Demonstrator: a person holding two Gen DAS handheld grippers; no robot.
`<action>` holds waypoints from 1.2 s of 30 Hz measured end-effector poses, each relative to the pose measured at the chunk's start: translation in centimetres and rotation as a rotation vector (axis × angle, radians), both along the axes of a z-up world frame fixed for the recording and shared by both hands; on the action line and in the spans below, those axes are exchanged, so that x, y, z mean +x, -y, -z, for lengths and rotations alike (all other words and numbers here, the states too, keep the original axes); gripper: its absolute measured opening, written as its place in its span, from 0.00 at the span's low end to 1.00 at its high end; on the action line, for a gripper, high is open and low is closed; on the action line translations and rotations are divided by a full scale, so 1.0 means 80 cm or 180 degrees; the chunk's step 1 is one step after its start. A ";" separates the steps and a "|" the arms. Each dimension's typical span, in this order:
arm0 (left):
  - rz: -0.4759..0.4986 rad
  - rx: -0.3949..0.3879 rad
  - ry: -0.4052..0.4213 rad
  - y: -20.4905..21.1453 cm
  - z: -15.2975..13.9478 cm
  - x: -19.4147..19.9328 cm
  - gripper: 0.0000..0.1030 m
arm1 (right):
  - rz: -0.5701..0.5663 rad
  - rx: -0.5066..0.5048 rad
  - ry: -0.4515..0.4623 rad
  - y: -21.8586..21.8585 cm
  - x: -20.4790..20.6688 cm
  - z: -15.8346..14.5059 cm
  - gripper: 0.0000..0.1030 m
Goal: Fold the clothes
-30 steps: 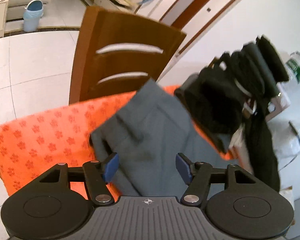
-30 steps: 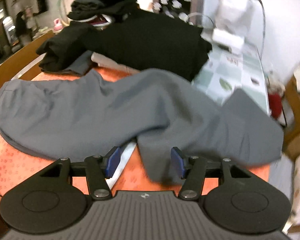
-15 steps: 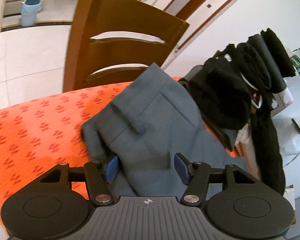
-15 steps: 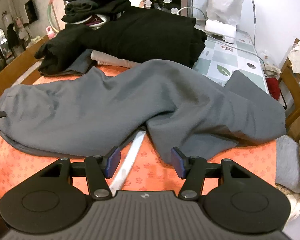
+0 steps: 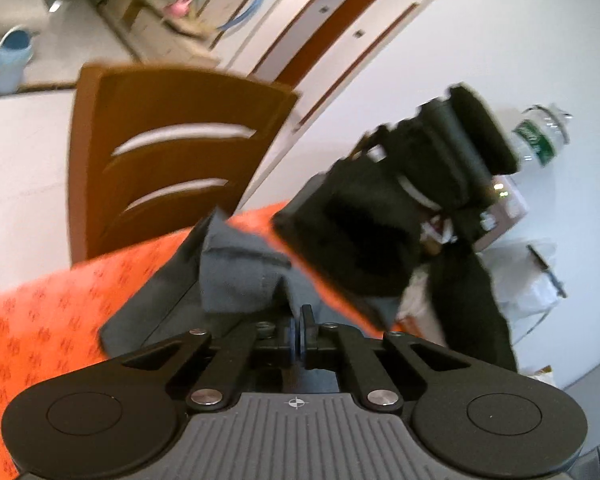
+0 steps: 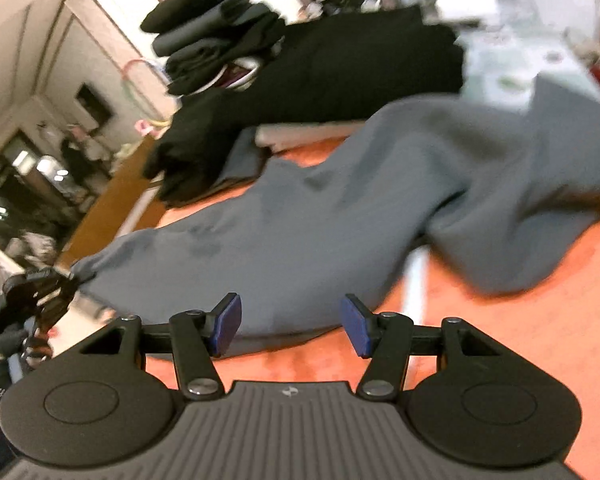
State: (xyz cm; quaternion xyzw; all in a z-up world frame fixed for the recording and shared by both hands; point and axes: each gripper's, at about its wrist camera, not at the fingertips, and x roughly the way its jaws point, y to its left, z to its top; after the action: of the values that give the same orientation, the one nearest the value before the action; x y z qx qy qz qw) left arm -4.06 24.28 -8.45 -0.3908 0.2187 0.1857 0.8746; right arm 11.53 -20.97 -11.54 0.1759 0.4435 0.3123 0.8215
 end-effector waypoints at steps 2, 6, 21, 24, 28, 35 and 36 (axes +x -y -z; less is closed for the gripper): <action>0.0022 0.0021 0.0038 0.003 -0.015 0.002 0.04 | 0.0074 0.0229 -0.0207 -0.009 -0.002 0.016 0.60; 0.0033 0.0026 0.0029 0.007 -0.038 0.005 0.04 | 0.0387 0.0774 -0.0696 -0.021 -0.006 0.056 0.60; 0.0148 0.0206 -0.0033 -0.020 -0.092 -0.005 0.04 | 0.2126 0.2406 -0.1295 -0.034 0.016 0.158 0.50; 0.0133 0.0150 -0.0054 -0.030 -0.088 -0.008 0.04 | 0.2308 0.2388 -0.1180 -0.030 0.041 0.159 0.19; 0.0194 0.0161 -0.0015 -0.038 -0.089 -0.003 0.04 | 0.2241 0.2214 -0.0716 -0.030 0.055 0.116 0.07; 0.0386 0.0144 0.0415 -0.049 -0.131 0.024 0.04 | 0.1567 0.1274 0.0803 -0.013 0.031 -0.099 0.06; 0.0444 0.0188 0.0527 -0.046 -0.145 0.030 0.04 | 0.1513 0.1125 0.1006 -0.005 0.021 -0.129 0.06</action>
State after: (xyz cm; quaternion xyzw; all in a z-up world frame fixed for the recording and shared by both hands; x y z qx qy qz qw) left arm -1.66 27.99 3.18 -0.3627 0.1669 0.0979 0.9116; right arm 13.24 -20.57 -1.23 0.3636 0.1962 0.2075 0.8867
